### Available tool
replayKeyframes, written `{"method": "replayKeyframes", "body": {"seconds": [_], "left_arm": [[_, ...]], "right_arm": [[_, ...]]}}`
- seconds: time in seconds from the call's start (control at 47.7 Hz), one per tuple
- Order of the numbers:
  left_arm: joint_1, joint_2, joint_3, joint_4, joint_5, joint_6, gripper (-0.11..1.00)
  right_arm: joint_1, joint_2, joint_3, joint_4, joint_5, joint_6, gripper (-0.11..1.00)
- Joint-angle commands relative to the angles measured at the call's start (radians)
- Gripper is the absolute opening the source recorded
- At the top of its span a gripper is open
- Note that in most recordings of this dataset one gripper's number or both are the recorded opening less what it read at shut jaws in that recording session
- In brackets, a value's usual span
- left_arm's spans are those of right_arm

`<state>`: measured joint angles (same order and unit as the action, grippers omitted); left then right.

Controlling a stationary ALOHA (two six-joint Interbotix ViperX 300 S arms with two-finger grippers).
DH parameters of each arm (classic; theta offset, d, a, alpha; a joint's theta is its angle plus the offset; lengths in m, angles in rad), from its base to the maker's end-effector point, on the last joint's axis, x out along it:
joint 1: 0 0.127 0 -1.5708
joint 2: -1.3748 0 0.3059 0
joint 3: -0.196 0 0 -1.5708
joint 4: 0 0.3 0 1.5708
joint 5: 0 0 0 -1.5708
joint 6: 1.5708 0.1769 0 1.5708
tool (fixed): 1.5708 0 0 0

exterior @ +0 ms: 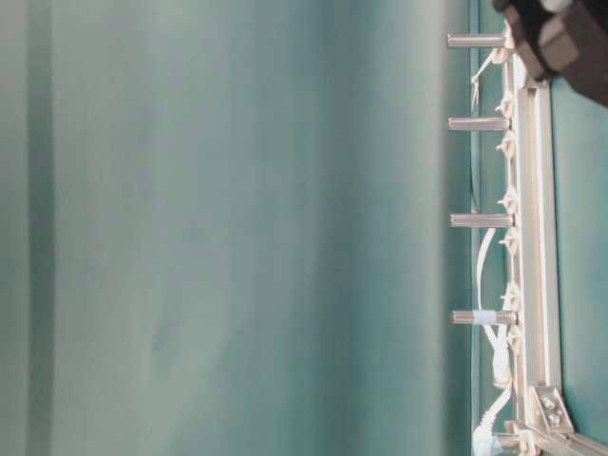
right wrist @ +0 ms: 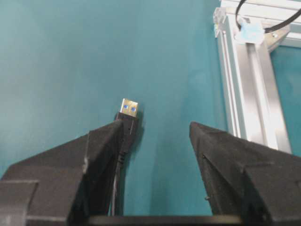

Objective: Insert the wire through the string loop located on the left side.
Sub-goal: 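Move the left gripper away from the frame toward the left side, then grasp the black USB cable behind its plug with the right gripper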

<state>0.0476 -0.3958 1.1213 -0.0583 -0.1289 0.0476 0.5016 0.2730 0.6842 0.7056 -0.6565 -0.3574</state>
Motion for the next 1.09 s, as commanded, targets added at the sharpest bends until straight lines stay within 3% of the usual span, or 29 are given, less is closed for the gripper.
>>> {"method": "replayKeyframes", "body": {"seconds": [0.0, 0.356, 1.069], "left_arm": [[-0.017, 0.003, -0.006, -0.002, 0.006, -0.012, 0.77], [-0.02, 0.0, -0.006, 0.0, 0.034, -0.012, 0.77], [-0.02, -0.002, -0.008, -0.002, 0.034, -0.012, 0.77]], "right_arm": [[0.011, -0.008, -0.025, 0.0, -0.005, 0.002, 0.63], [0.028, 0.005, -0.031, 0.032, -0.005, 0.003, 0.63], [0.041, 0.057, -0.041, 0.032, 0.011, 0.005, 0.63]]}}
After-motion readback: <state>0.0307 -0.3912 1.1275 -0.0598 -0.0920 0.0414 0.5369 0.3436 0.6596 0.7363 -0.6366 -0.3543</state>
